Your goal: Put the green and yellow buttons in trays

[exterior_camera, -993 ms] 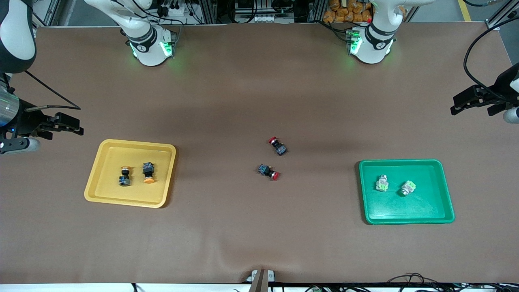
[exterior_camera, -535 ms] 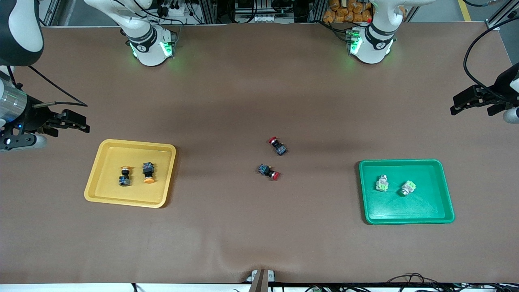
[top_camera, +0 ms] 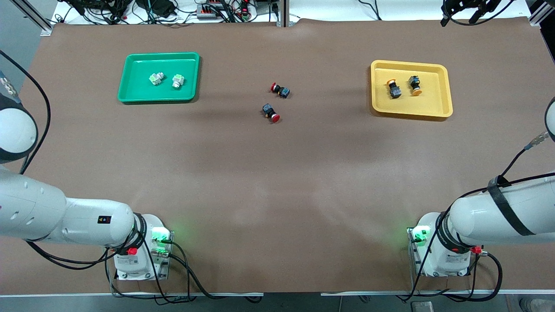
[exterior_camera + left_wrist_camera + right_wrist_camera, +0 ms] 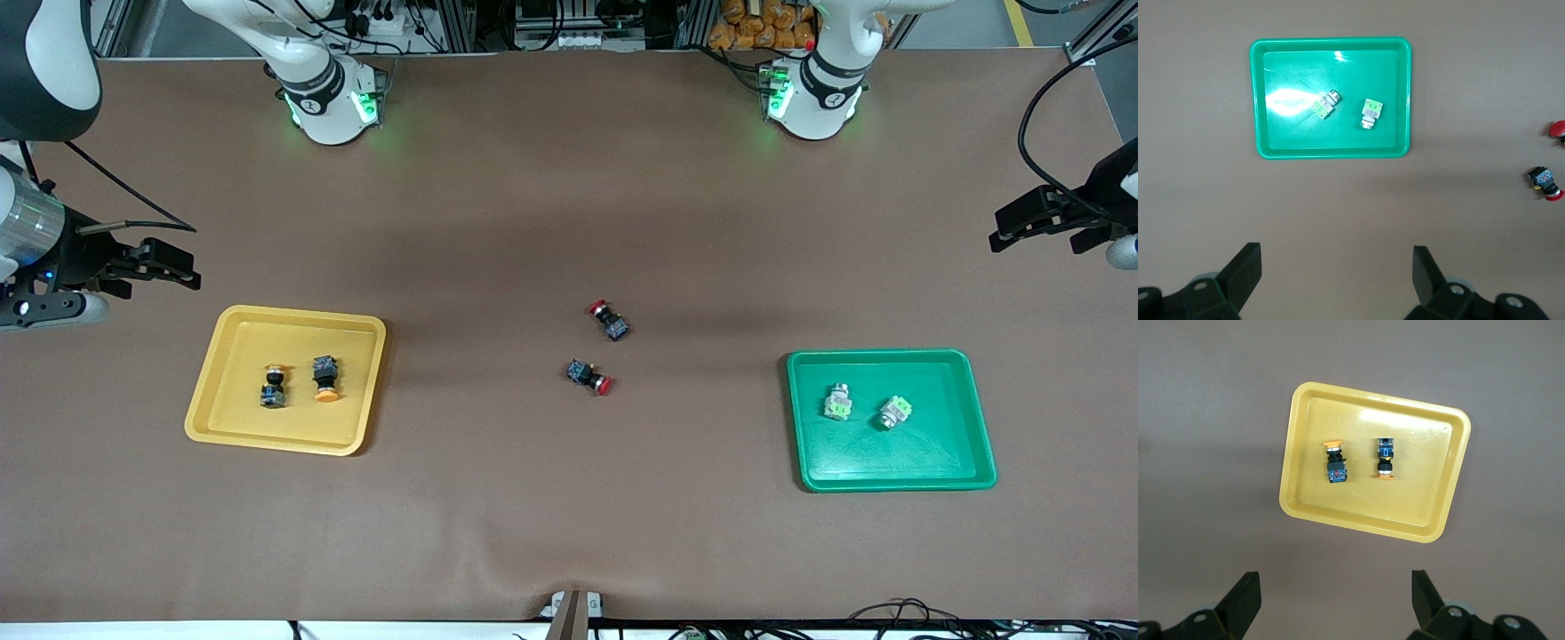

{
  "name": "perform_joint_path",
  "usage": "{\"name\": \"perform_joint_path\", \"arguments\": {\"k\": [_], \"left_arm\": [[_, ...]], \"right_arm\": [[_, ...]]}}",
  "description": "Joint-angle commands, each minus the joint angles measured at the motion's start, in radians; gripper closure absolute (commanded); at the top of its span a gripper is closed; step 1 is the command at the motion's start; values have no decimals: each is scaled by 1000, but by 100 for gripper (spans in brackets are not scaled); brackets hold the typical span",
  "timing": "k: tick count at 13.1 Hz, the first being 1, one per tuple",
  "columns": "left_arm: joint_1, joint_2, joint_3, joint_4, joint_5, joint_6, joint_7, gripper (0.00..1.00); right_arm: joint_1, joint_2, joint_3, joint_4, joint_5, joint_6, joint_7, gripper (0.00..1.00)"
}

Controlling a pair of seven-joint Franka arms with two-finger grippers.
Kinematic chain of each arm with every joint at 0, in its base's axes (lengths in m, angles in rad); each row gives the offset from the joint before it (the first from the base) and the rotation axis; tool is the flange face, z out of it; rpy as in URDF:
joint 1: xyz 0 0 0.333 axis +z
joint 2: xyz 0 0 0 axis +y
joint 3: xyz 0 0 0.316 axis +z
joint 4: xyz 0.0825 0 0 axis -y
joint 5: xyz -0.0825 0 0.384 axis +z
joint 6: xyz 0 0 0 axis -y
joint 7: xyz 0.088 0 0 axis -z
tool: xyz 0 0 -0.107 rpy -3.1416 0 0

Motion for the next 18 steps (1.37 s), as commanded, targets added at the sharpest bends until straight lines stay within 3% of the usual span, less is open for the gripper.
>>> {"name": "perform_joint_path", "arguments": {"k": [1,8,18], "left_arm": [[8,-2,1,10,-26,-15,23,0],[6,0,1,13,-25,-15,22,0],[8,4,-2,10,-32,-16,20,0]], "right_arm": [[9,-23,-8,-19,-11,-2,7,0],[10,-28,-8,-22,-10,-5,7,0],[19,-154,-8,-78,-11,-28,21,0]]}}
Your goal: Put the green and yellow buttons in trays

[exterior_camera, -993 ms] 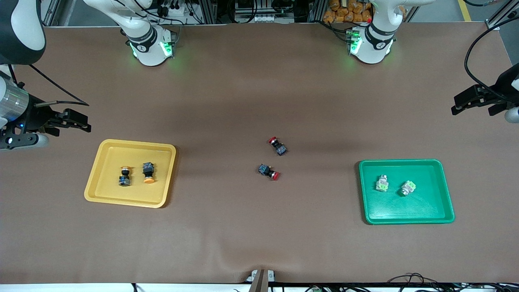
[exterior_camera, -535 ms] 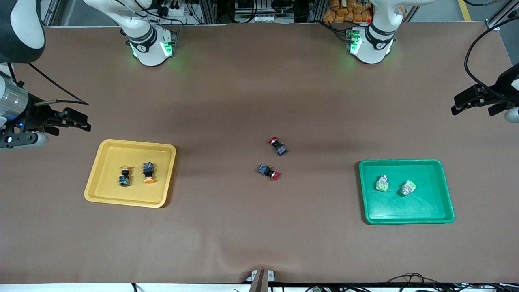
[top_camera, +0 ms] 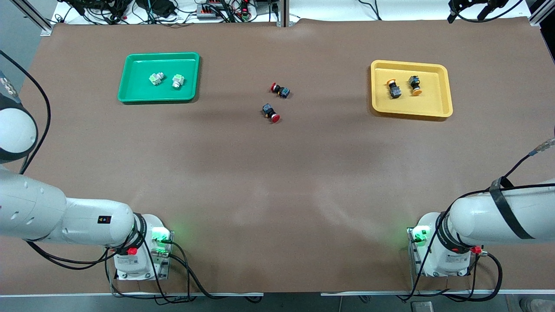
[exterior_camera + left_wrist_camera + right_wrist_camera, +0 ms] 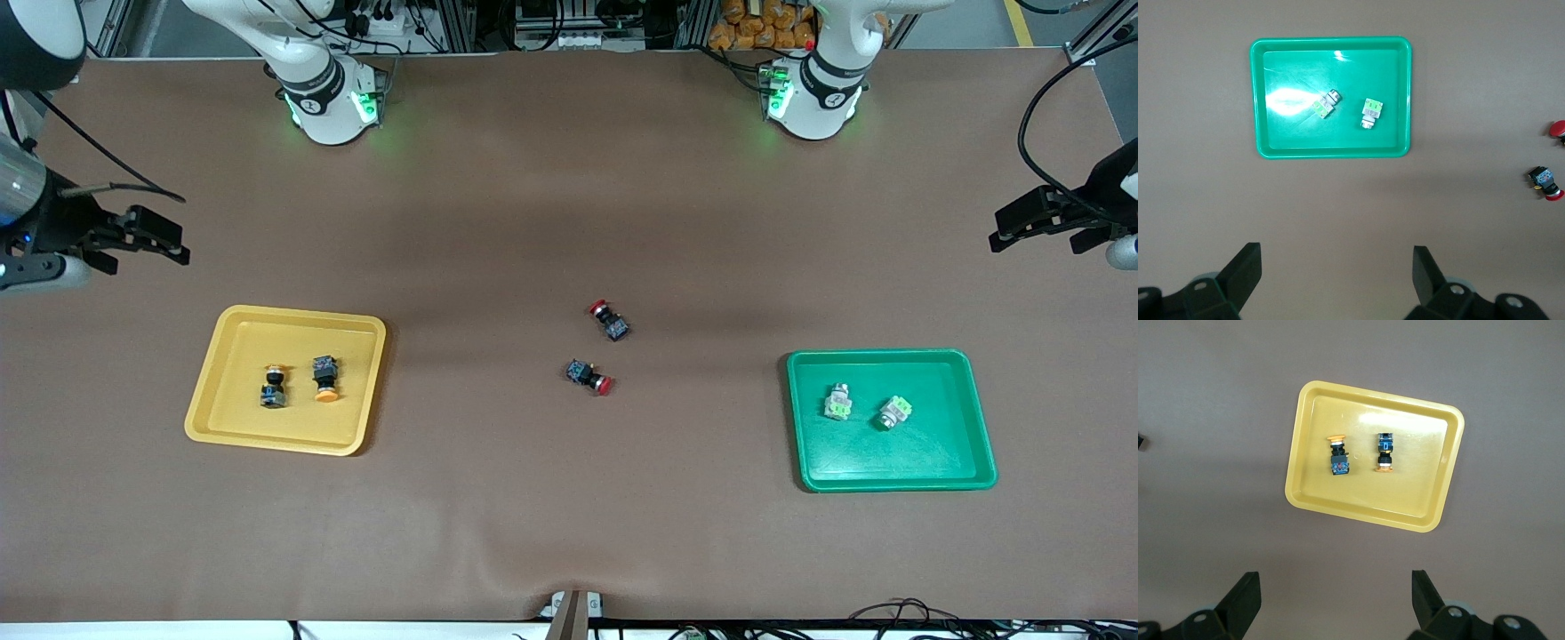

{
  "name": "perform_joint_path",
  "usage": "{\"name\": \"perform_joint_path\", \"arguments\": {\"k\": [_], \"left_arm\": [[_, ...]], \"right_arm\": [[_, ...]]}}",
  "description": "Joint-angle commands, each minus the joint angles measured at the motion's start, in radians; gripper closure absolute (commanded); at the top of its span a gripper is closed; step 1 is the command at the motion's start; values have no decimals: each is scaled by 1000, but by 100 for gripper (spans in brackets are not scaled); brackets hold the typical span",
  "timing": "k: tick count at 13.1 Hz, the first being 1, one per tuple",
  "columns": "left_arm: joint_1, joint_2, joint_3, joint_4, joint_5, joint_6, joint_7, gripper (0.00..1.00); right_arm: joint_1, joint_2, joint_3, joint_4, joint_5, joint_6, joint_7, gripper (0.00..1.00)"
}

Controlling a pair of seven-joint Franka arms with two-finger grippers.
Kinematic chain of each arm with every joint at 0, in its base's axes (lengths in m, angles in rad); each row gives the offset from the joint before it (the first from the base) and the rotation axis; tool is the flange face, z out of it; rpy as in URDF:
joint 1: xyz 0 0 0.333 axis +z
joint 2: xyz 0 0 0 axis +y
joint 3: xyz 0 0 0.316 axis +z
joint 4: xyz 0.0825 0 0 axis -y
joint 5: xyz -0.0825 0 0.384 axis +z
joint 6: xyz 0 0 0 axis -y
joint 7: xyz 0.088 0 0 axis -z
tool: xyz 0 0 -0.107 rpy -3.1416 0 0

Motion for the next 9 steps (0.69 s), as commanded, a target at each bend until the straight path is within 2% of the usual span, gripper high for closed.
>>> {"name": "perform_joint_path", "arguments": {"k": [1,4,9], "left_arm": [[6,6,0,9,-35,-16,23,0],[0,26,1,16,-35,-16,17,0],[-8,47,-2,16,-37,-16,22,0]], "right_arm": [[14,-58,-7,-44,-11,3,19,0],[14,-106,-6,-56,-11,-23,20,0],[14,-96,-6,-55,-11,-20,20,0]]}}
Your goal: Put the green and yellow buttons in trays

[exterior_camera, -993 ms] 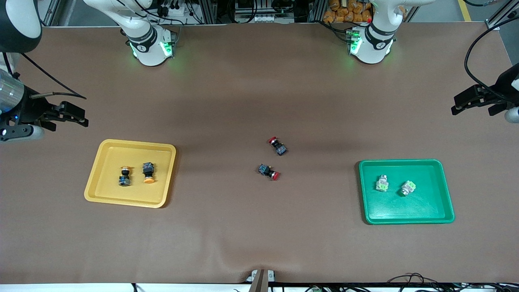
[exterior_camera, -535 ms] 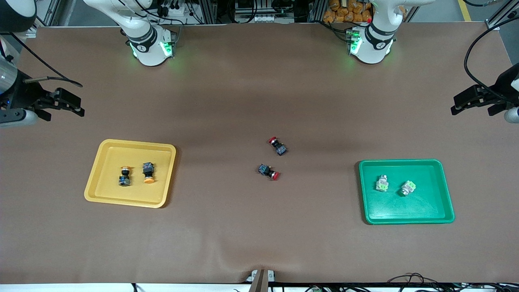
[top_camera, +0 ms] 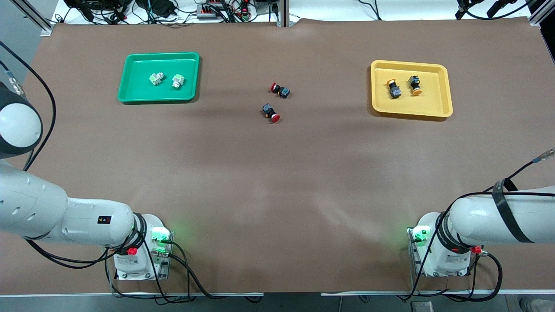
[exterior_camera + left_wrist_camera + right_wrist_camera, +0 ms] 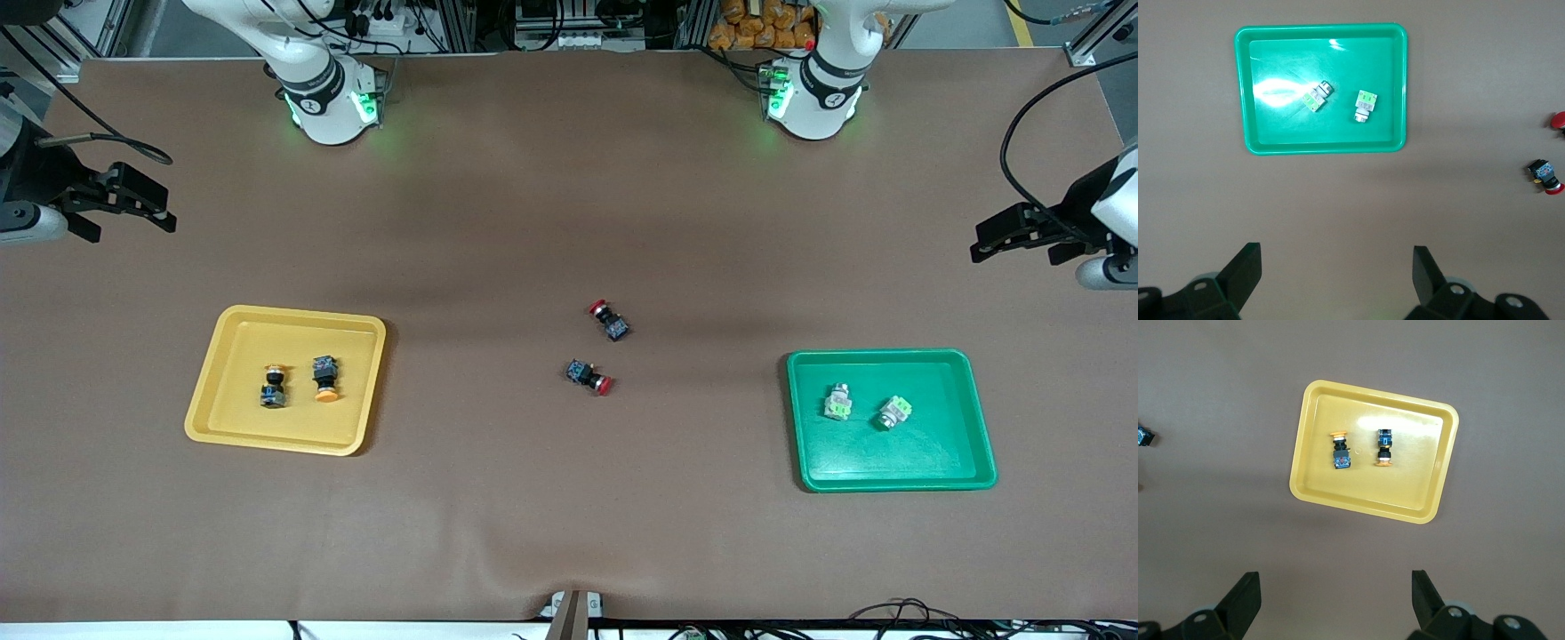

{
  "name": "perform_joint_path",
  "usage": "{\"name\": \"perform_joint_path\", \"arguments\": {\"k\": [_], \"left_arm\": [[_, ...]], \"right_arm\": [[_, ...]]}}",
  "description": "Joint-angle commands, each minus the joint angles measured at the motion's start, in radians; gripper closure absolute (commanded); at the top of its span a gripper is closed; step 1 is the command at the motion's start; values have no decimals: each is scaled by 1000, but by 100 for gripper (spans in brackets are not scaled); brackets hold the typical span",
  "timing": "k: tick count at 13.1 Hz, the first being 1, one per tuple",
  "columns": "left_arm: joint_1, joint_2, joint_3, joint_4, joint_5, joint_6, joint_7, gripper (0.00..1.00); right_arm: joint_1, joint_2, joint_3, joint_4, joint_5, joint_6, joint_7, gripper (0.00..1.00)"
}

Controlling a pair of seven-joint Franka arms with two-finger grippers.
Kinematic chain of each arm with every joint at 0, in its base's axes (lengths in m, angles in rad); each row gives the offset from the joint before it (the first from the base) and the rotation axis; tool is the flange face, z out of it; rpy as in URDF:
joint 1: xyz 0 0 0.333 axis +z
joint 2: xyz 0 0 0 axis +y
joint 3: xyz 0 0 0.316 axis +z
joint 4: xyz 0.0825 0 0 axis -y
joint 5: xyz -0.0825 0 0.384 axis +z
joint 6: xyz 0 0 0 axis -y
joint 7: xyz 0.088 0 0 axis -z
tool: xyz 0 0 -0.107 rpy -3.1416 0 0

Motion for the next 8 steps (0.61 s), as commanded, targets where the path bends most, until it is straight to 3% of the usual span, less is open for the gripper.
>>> {"name": "perform_joint_path", "arguments": {"k": [1,8], "left_arm": [[-4,6,2,21,-24,-15,17,0],[-7,15,1,21,-22,-15,11,0]], "right_arm": [[12,-22,-6,-30,-11,6,19,0],[13,12,-4,-32,-11,32,21,0]]}}
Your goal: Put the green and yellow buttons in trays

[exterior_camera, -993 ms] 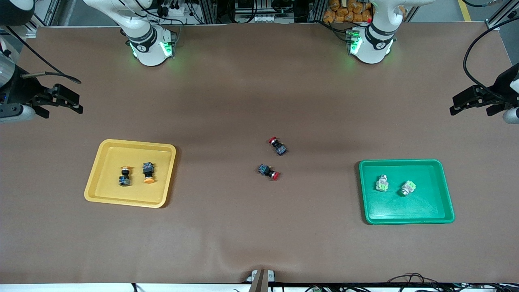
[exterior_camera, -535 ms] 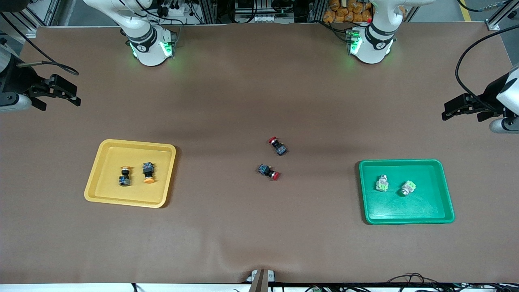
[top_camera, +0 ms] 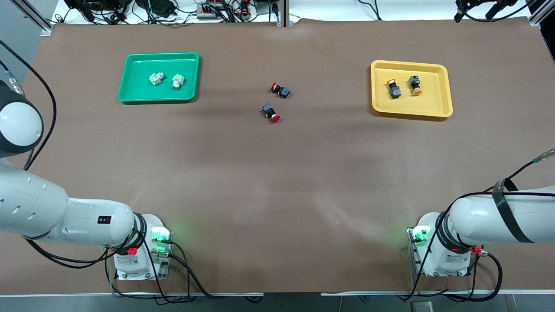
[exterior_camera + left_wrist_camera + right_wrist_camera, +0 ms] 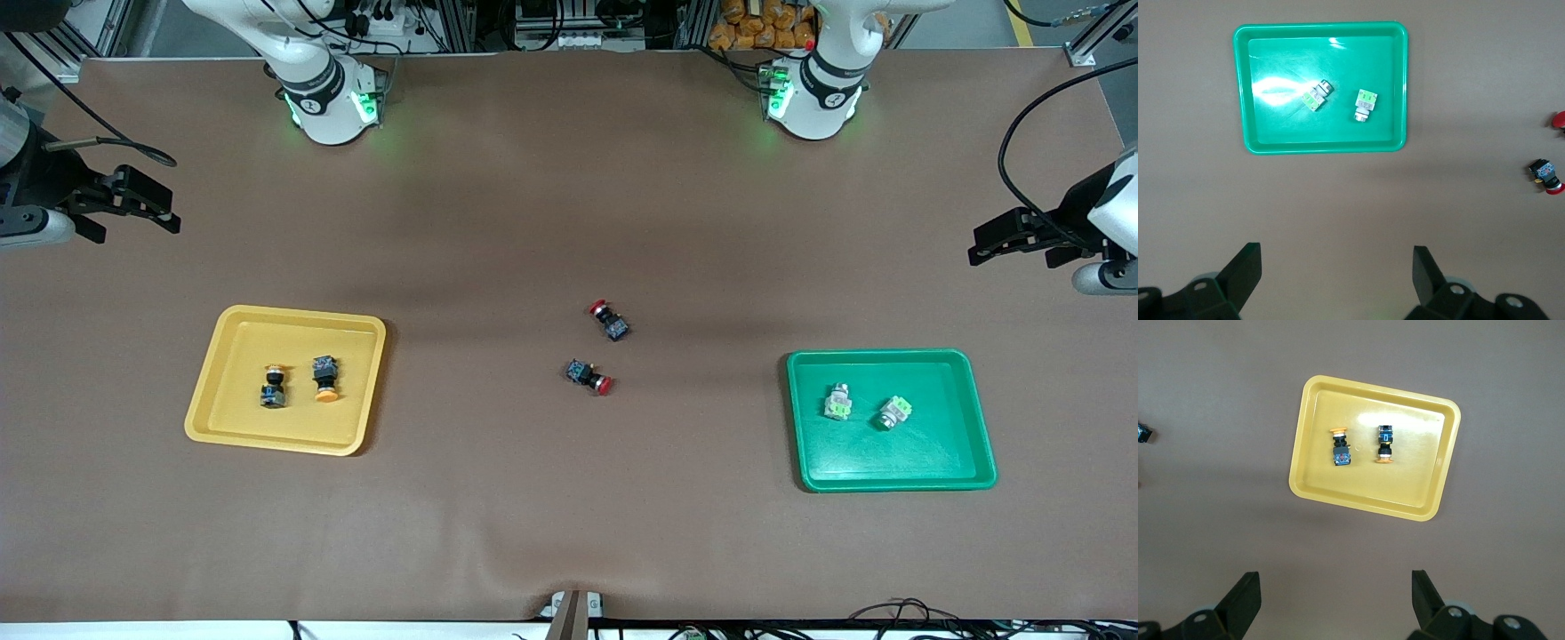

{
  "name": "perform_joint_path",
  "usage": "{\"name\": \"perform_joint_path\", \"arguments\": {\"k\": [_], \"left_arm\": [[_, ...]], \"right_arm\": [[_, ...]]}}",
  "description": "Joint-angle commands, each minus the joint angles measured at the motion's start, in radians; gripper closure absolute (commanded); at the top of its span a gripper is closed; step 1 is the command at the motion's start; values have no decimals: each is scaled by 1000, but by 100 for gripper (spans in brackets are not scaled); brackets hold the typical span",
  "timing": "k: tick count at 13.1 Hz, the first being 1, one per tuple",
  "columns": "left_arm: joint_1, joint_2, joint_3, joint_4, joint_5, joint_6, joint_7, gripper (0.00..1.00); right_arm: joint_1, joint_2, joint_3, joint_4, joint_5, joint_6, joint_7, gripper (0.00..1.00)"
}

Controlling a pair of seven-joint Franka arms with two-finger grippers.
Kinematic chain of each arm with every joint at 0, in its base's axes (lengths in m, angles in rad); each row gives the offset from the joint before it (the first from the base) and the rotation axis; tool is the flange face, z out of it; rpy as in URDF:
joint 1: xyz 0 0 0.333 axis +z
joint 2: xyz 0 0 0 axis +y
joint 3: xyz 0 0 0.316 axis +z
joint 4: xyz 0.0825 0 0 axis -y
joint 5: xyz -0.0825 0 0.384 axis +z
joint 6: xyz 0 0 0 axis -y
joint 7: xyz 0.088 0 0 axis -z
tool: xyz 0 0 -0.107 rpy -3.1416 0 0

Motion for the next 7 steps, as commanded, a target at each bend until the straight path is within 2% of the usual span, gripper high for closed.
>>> {"name": "perform_joint_path", "arguments": {"k": [1,4,5,7], "left_arm": [[-6,10,1,19,-23,-15,14,0],[-10,13,-2,19,-25,-15,13,0],[-13,13,-2,19,-25,-15,13,0],[-12,21,-2,19,-25,-15,13,0]], "right_arm": [[13,19,-4,-19,-11,48,20,0],[15,22,-3,6,-16,71,19,0],[15,24,-3,68,-19,54,20,0],[16,71,0,228,-49,-111,81,0]]}}
